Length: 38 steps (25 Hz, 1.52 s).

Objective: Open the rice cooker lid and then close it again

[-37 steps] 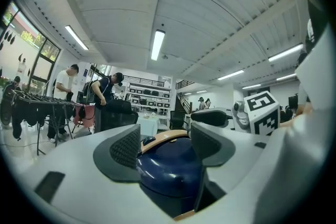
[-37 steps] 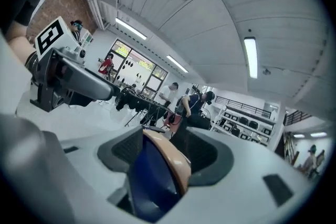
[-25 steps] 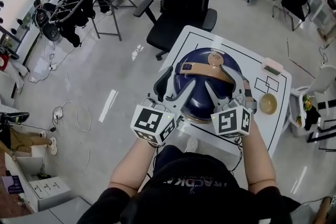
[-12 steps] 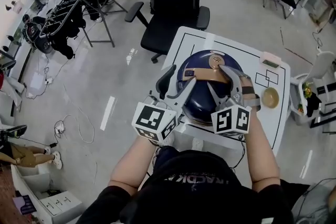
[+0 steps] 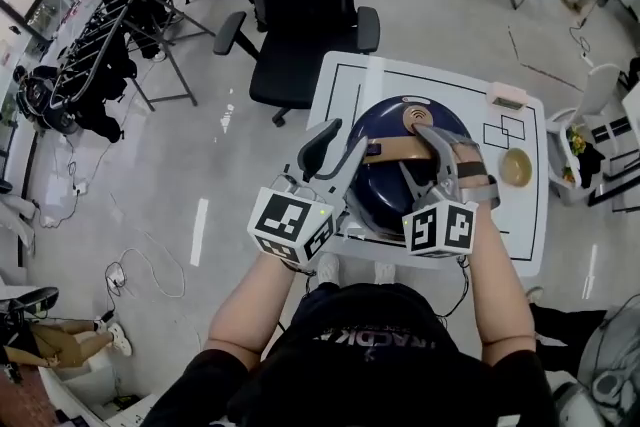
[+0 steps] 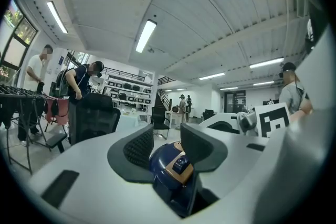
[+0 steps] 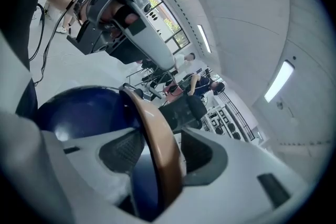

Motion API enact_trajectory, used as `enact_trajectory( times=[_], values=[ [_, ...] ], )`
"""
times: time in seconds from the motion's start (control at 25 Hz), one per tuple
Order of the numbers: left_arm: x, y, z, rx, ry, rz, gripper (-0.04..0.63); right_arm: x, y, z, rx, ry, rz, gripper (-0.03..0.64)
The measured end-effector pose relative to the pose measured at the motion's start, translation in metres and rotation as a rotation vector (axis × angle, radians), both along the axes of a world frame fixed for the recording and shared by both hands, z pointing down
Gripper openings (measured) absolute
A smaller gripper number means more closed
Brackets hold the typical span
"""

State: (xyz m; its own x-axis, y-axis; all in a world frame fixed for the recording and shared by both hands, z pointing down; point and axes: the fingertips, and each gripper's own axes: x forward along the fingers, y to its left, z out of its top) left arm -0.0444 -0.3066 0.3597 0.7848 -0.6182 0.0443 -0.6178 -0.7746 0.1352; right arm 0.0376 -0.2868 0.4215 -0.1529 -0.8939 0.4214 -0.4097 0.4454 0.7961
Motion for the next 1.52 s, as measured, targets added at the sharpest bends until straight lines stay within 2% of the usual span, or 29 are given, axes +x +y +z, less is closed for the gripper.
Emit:
enact_trajectory(
  times=[0.44, 0.64, 0.88, 1.52],
  values=[
    [0.010, -0.005, 0.010, -0.018, 0.003, 0.143, 0.004, 0.001, -0.002, 0.003, -0.028, 0.018, 0.066, 0.202],
    [0.024, 0.004, 0.021, -0.010, -0.053, 0.243, 0.003, 0.001, -0.002, 0.003, -0.042, 0.012, 0.079, 0.202],
    [0.036, 0.012, 0.037, -0.001, -0.126, 0.315, 0.003, 0.001, -0.002, 0.004, -0.049, 0.005, 0.092, 0.202],
    [0.040, 0.012, 0.040, -0.015, -0.089, 0.389, 0.003, 0.004, -0.003, 0.006, -0.049, 0.011, 0.128, 0.202]
  ],
)
